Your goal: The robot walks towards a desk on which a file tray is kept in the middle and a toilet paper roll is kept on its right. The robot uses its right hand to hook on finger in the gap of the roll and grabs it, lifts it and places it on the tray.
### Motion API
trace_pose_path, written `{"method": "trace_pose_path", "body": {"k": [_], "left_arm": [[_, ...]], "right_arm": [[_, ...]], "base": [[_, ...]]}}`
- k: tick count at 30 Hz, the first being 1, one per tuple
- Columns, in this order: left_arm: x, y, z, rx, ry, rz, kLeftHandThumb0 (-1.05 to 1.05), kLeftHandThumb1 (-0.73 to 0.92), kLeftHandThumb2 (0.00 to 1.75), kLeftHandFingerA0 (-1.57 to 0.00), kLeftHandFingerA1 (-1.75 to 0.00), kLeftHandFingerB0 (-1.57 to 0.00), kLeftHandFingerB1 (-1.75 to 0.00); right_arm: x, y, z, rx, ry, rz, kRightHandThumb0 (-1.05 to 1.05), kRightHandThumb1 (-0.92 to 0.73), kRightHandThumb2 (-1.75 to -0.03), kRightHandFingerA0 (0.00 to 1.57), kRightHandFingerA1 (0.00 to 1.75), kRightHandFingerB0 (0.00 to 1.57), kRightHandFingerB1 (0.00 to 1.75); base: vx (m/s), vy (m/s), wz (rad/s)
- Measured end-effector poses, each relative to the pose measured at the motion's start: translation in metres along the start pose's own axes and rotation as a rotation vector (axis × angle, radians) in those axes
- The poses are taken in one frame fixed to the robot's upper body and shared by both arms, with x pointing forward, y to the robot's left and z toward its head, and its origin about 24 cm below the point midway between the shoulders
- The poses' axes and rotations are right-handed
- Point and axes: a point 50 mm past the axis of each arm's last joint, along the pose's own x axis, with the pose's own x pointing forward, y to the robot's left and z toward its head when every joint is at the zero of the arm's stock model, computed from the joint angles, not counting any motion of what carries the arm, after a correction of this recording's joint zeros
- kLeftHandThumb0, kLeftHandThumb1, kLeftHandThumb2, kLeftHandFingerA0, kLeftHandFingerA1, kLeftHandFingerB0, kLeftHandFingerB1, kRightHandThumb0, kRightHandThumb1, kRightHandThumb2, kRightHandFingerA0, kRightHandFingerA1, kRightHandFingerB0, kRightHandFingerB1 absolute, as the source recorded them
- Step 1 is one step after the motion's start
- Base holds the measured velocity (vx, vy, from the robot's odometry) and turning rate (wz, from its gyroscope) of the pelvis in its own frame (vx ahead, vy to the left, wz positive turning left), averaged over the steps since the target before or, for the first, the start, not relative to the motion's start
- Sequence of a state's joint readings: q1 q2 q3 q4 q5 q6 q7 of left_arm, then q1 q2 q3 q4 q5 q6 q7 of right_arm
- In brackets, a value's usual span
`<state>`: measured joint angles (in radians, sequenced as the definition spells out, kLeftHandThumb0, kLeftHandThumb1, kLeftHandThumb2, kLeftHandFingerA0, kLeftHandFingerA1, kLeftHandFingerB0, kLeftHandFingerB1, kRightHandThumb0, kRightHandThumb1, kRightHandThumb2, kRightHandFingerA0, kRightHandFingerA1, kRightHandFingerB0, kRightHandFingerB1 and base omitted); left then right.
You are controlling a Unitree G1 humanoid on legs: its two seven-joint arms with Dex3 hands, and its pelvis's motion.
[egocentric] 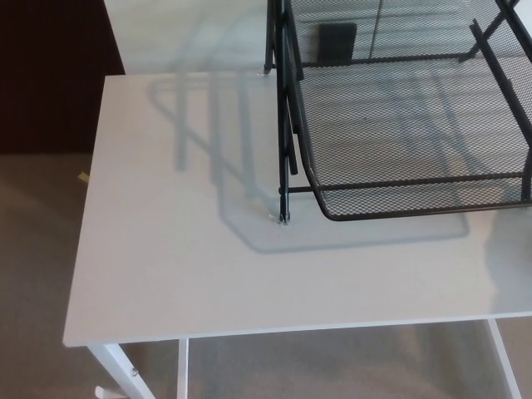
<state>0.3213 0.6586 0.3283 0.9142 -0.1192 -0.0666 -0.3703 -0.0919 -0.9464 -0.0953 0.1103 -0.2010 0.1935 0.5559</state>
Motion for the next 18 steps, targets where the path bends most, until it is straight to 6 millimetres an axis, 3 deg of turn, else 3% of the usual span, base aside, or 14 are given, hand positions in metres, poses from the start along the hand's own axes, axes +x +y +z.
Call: {"method": "trace_pose_path", "body": {"k": [14,18], "left_arm": [[0.001,0.0,0.0,-0.004,0.003,0.001,-0.7,0.85,1.07,-0.22,-0.51,-0.12,-0.45],[0.001,0.0,-0.001,-0.008,0.009,0.001,-0.7,0.85,1.07,-0.21,-0.51,-0.1,-0.45]], "right_arm": [[0.014,0.007,-0.001,-0.045,0.049,0.052,-0.41,-0.6,-0.63,0.66,0.62,0.2,0.31],[0.017,0.009,-0.004,-0.055,0.076,0.063,-0.38,-0.59,-0.58,0.68,0.61,0.21,0.29]], "base": [[0.0,0.0,0.0],[0.0,0.0,0.0]]}}
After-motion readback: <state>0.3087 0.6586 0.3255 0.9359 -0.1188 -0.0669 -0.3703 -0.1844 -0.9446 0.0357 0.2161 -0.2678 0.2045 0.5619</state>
